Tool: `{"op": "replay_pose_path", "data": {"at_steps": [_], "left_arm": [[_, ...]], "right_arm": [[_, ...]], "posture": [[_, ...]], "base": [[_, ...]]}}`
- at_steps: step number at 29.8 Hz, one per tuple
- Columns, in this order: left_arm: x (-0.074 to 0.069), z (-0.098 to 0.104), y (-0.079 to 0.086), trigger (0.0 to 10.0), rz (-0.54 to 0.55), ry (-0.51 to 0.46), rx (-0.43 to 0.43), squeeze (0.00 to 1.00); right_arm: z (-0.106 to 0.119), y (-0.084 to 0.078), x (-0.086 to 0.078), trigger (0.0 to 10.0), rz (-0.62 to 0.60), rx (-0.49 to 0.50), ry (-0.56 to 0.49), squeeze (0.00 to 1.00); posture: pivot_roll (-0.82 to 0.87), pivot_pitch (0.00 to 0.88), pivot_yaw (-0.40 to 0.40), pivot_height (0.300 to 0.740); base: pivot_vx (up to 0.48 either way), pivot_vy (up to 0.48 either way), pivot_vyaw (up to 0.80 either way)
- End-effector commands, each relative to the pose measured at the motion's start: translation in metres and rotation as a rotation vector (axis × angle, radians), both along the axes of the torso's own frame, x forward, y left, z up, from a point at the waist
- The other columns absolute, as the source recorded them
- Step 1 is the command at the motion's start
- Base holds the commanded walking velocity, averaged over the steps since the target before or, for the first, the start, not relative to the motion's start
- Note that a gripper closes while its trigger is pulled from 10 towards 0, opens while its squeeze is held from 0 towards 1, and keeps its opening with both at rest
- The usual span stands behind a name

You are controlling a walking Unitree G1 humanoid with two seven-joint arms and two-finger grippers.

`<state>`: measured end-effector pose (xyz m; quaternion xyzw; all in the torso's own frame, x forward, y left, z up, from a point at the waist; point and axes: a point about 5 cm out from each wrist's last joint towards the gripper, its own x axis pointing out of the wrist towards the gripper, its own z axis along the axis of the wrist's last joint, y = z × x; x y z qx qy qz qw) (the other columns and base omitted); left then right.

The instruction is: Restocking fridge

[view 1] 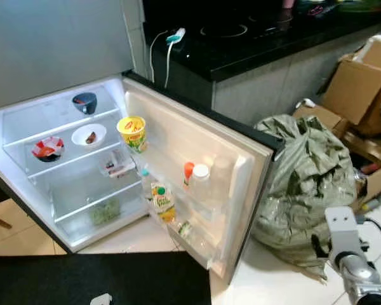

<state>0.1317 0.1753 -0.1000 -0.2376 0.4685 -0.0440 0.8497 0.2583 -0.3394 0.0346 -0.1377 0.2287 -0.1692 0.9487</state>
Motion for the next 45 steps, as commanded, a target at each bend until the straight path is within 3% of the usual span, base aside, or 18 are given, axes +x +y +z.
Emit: {"op": "replay_pose_path", "data": {"at_steps": [1, 8, 24, 32, 36, 38, 45], "left_arm": [[-0.009, -0.003, -0.001, 10.0, -0.009, 0.026, 0.004, 0.00], [-0.011, -0.004, -0.004, 10.0, -0.075, 0.032, 0.018, 0.00], [-0.012, -0.004, -0.005, 10.0, -0.111, 0.031, 0.029, 0.00], [-0.012, -0.004, -0.007, 10.0, -0.125, 0.031, 0.029, 0.00], [-0.013, -0.005, -0.009, 10.0, -0.132, 0.034, 0.030, 0.00], [-0.014, -0.005, -0.009, 10.0, -0.135, 0.036, 0.031, 0.00], [-0.014, -0.005, -0.010, 10.0, -0.140, 0.036, 0.031, 0.00]], "right_arm": [[0.007, 0.002, 0.007, 10.0, 0.014, 0.017, -0.052, 0.00], [0.017, -0.001, 0.014, 10.0, 0.005, -0.016, -0.065, 0.00], [0.035, -0.009, 0.023, 10.0, -0.018, -0.042, -0.140, 0.00], [0.044, 0.002, 0.034, 10.0, 0.062, 0.068, -0.237, 0.00], [0.048, 0.006, 0.037, 10.0, 0.122, 0.165, -0.287, 0.00], [0.049, 0.014, 0.040, 10.0, 0.211, 0.236, -0.303, 0.00], [0.048, 0.027, 0.043, 10.0, 0.335, 0.273, -0.288, 0.00]], "posture": [[-0.17, 0.045, 0.029, 0.740], [-0.17, 0.037, 0.027, 0.740], [-0.17, 0.030, 0.028, 0.740], [-0.17, 0.034, 0.027, 0.740], [-0.18, 0.037, 0.025, 0.740], [-0.18, 0.037, 0.025, 0.740], [-0.18, 0.038, 0.025, 0.740]], "base": [[0.000, 0.000, 0.78], [0.000, 0.000, 0.78], [0.000, 0.000, 0.78], [0.000, 0.000, 0.76], [0.000, 0.000, 0.00], [0.000, 0.000, 0.00], [0.000, 0.000, 0.00]]}}
